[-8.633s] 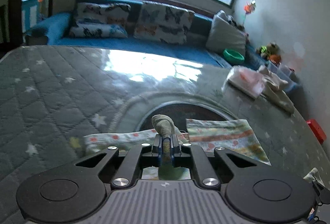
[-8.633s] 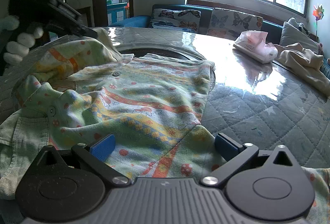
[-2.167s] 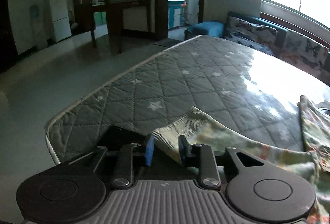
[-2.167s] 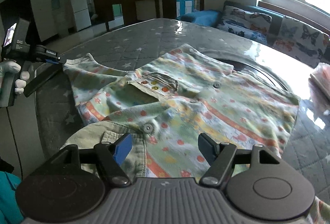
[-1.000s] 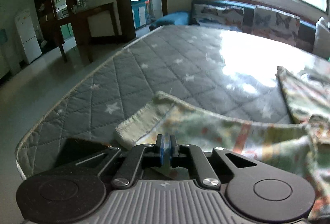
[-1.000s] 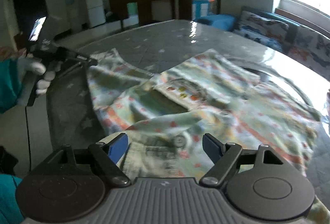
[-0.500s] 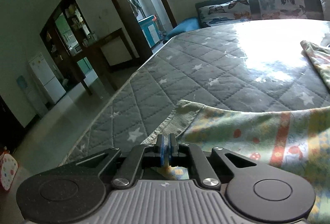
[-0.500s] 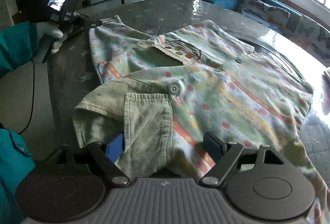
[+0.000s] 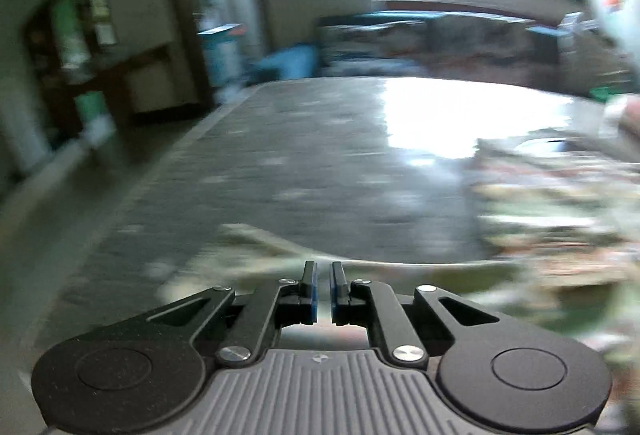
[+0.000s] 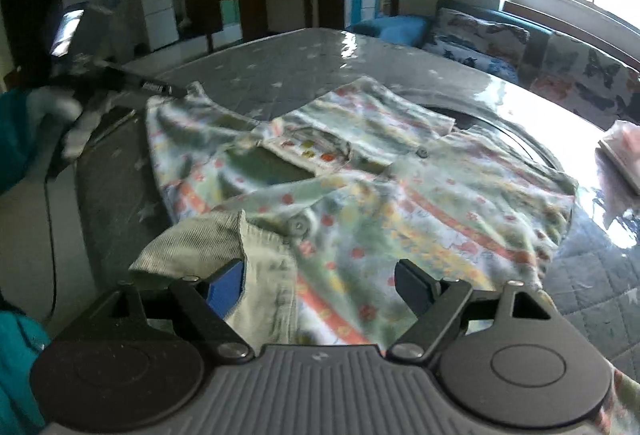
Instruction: Fold clothes
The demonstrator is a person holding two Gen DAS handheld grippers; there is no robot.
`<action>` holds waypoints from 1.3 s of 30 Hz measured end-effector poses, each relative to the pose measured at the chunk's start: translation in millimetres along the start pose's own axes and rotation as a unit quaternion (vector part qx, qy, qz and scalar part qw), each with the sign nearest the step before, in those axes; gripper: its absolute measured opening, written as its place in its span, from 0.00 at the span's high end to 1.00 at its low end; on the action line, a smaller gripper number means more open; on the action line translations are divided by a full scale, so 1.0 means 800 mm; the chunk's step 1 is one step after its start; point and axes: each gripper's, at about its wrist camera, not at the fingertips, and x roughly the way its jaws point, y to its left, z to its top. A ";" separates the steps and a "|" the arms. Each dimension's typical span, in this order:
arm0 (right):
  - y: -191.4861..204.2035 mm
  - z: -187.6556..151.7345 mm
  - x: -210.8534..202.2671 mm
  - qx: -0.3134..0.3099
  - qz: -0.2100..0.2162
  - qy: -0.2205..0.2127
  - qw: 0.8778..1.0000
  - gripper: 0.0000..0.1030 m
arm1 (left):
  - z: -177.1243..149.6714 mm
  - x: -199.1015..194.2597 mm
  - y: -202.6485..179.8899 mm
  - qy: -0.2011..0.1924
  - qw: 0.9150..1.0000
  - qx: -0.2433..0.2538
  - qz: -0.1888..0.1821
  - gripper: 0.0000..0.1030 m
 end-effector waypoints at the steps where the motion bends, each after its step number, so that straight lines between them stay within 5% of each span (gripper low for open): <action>1: -0.001 0.003 -0.001 0.007 0.006 -0.005 1.000 0.19 | -0.001 -0.005 -0.016 0.000 1.000 0.007 -0.025 0.92; 8: 0.015 0.017 -0.003 0.001 0.017 -0.020 1.000 0.22 | -0.021 -0.037 -0.096 0.009 0.988 0.065 -0.141 0.91; 14: 0.062 -0.006 0.021 -0.065 0.043 0.029 0.997 0.52 | -0.040 -0.069 -0.105 0.012 0.975 0.080 -0.205 0.91; 16: 0.064 -0.010 0.024 -0.064 0.036 0.035 0.997 0.72 | -0.042 -0.086 -0.107 0.002 0.966 0.096 -0.238 0.88; 20: 0.048 -0.008 0.018 -0.018 0.033 0.031 0.999 0.91 | -0.052 -0.117 -0.133 -0.028 0.943 0.163 -0.289 0.81; 30: -0.012 -0.013 -0.011 0.108 0.038 -0.005 0.993 0.96 | -0.084 -0.092 -0.195 -0.013 0.923 0.282 -0.261 0.76; 34: -0.015 -0.016 -0.014 0.117 0.036 -0.010 0.992 0.96 | -0.085 -0.084 -0.191 -0.003 0.920 0.282 -0.270 0.75; 39: -0.019 -0.019 -0.015 0.128 0.037 -0.013 0.991 0.96 | -0.084 -0.086 -0.183 -0.004 0.914 0.280 -0.294 0.88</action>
